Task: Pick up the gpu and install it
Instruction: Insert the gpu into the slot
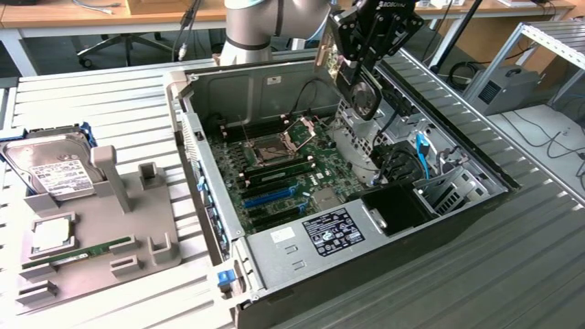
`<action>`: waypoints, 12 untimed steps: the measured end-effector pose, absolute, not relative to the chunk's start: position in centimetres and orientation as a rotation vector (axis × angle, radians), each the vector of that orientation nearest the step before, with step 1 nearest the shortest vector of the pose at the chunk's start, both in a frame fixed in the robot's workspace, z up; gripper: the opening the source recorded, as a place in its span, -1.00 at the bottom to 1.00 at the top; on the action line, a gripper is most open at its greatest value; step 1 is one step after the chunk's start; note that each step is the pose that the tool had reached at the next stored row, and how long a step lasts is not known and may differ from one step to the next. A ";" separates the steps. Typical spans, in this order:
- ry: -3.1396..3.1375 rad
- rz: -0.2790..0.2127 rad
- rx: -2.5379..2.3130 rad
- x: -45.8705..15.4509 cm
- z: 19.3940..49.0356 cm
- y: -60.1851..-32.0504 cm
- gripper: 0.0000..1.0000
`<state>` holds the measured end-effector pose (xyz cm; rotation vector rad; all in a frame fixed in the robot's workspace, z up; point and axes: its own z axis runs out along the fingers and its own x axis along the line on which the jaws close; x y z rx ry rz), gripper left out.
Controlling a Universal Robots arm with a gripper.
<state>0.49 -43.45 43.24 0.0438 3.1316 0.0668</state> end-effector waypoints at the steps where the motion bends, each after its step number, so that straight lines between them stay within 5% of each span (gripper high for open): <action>1: 3.132 0.067 0.041 0.5 43.2 -43.5 -0.47; 12: 3.133 0.067 -0.010 0.5 43.2 -43.5 -0.47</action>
